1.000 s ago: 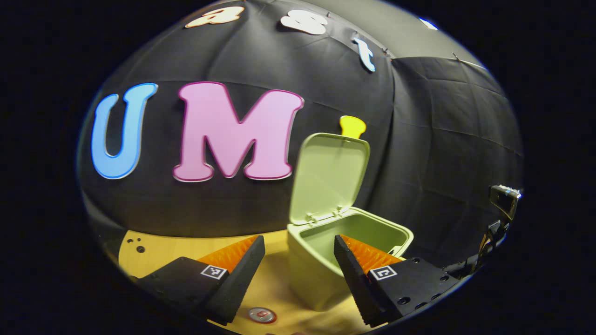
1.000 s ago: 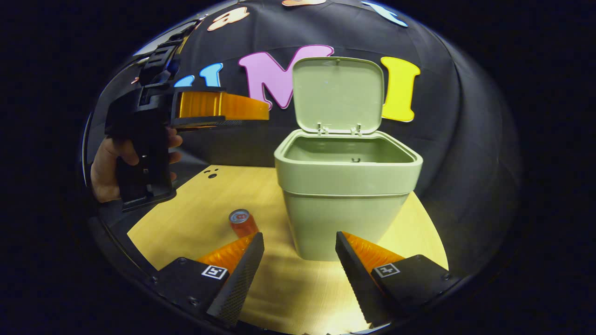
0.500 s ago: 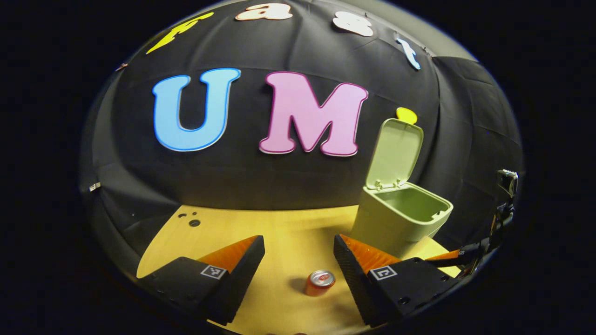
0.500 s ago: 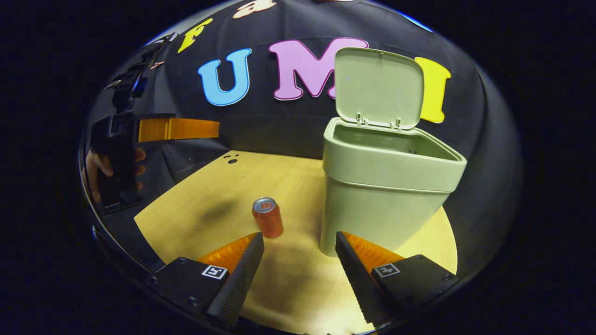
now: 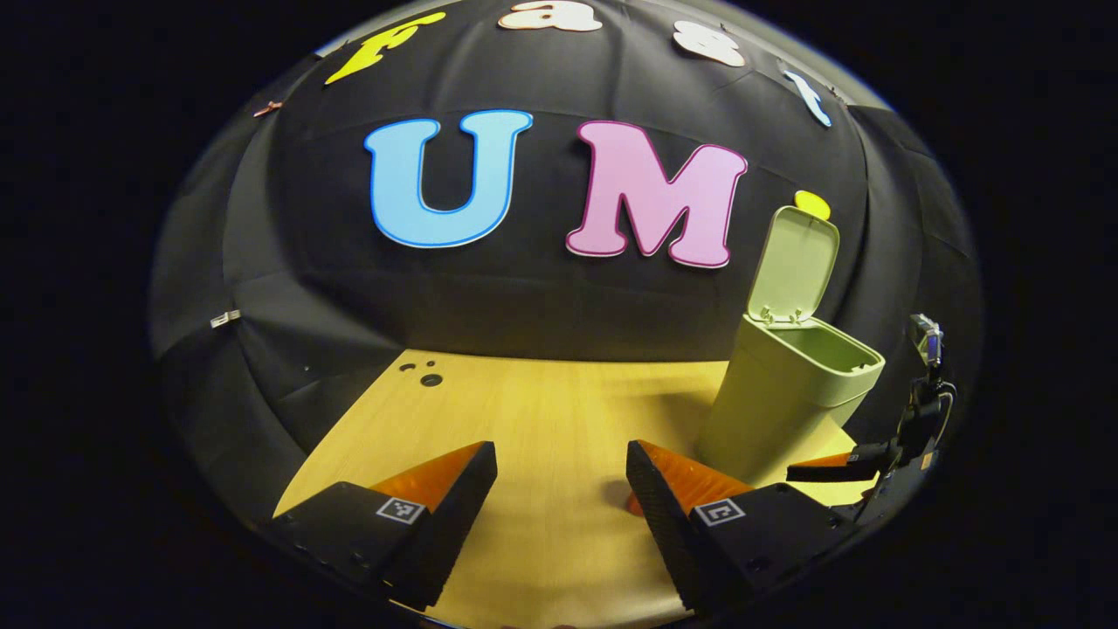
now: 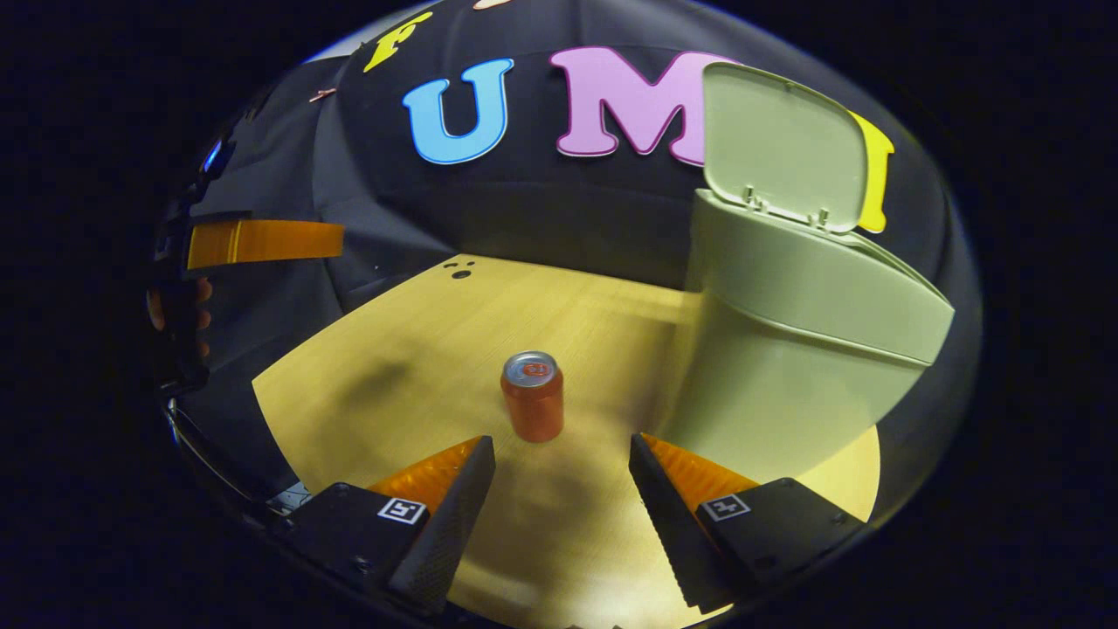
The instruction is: Press the lid of the desktop garbage bin to open it, pick up the crumpled paper on the desktop and throw it into the bin, then pick up the pop can on the desktop and drop it into the bin, and finally close the garbage bin lid.
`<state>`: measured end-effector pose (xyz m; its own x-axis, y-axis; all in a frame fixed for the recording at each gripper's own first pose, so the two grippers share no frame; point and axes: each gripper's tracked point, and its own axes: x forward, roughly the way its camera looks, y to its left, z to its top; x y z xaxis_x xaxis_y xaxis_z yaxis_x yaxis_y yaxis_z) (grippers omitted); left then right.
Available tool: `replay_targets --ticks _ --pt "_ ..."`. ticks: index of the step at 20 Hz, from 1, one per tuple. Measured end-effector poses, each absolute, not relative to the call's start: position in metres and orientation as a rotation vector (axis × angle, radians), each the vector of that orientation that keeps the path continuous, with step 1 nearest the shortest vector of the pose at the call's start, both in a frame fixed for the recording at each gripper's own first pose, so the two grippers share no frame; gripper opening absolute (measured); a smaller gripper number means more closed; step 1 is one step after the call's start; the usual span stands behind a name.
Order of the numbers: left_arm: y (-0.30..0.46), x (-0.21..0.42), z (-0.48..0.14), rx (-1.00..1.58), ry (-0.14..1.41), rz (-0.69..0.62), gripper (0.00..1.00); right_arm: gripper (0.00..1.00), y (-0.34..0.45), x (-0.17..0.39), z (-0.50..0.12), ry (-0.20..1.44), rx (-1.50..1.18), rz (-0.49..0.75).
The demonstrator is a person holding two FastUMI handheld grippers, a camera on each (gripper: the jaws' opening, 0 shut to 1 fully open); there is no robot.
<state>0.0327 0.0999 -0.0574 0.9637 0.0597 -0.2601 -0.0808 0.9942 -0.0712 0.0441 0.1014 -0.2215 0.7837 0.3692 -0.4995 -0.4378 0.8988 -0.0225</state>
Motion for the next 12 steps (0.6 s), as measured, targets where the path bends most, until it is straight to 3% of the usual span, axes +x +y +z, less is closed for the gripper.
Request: replay_targets --ticks 12 --pt "0.128 -0.011 -0.095 -0.092 0.364 0.208 0.96 0.98 0.142 0.089 -0.282 0.587 -0.155 0.496"
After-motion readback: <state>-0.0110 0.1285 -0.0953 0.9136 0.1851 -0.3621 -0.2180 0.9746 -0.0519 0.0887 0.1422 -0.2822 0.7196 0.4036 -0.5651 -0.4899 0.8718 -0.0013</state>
